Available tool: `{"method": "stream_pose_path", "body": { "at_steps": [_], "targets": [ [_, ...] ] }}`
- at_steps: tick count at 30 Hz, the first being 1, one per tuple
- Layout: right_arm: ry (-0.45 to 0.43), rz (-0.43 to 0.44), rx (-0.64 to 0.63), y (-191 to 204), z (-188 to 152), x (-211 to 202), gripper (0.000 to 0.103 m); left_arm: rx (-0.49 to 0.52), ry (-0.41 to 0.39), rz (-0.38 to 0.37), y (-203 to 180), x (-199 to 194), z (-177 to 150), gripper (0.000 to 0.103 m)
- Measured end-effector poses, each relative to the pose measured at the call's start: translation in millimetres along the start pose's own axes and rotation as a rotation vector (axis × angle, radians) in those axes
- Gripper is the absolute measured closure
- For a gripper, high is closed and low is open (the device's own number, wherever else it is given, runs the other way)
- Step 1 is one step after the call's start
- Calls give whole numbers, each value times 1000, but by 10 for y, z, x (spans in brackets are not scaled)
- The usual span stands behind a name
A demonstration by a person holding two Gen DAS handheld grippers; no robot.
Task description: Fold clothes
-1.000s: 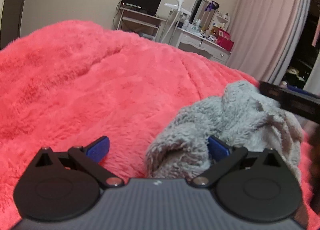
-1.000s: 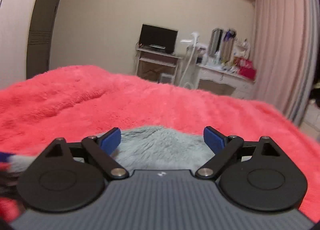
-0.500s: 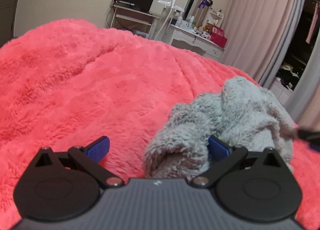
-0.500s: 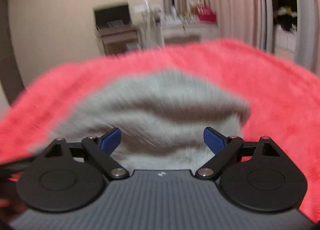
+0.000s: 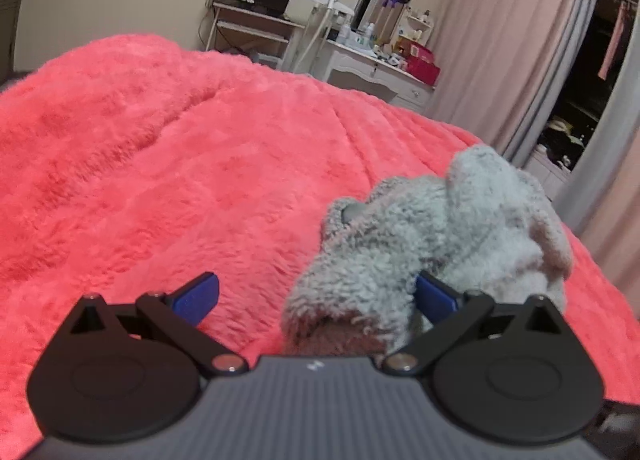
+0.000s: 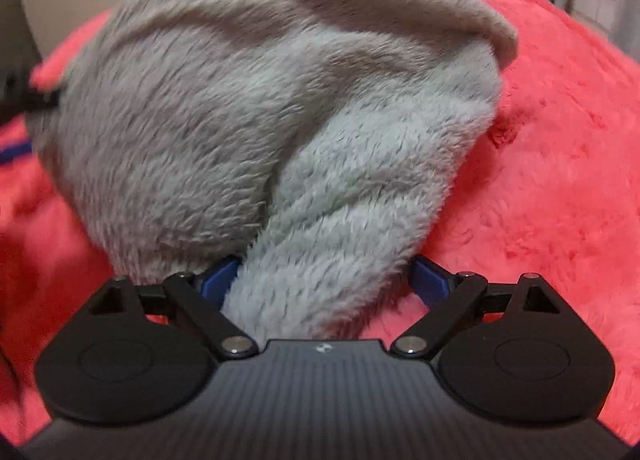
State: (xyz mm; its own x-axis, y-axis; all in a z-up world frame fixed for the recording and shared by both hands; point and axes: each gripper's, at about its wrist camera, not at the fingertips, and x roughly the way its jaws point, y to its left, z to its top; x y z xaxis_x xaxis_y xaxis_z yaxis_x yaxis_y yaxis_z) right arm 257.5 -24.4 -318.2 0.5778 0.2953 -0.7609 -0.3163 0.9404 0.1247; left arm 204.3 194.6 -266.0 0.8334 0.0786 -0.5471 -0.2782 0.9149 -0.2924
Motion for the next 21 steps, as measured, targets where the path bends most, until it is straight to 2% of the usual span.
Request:
{"method": "stream_pose_path", "body": {
  "at_steps": [5,7,9,11,15,17,21],
  "targets": [
    [-264,19,-52,95,-6,-465,11,56,-52,-73,-180,-291,67,0],
    [-434,61,-64,125,2,-750,11,90,-62,-92,-269,-370,61,0],
    [-502,53,-86,127,5,-852,11,124,-56,-87,-351,-409,41,0],
    [-449,5,-103,164,27,-712,11,139,-28,-74,-428,-418,12,0],
    [-318,-5,-46,89,95,-444,11,128,68,-96,-504,-370,9,0],
    [-300,6,25,-6,130,-380,11,136,86,-92,-547,-373,0,0],
    [-274,22,122,-135,113,-270,11,176,144,-37,-601,-336,-23,0]
  ]
}}
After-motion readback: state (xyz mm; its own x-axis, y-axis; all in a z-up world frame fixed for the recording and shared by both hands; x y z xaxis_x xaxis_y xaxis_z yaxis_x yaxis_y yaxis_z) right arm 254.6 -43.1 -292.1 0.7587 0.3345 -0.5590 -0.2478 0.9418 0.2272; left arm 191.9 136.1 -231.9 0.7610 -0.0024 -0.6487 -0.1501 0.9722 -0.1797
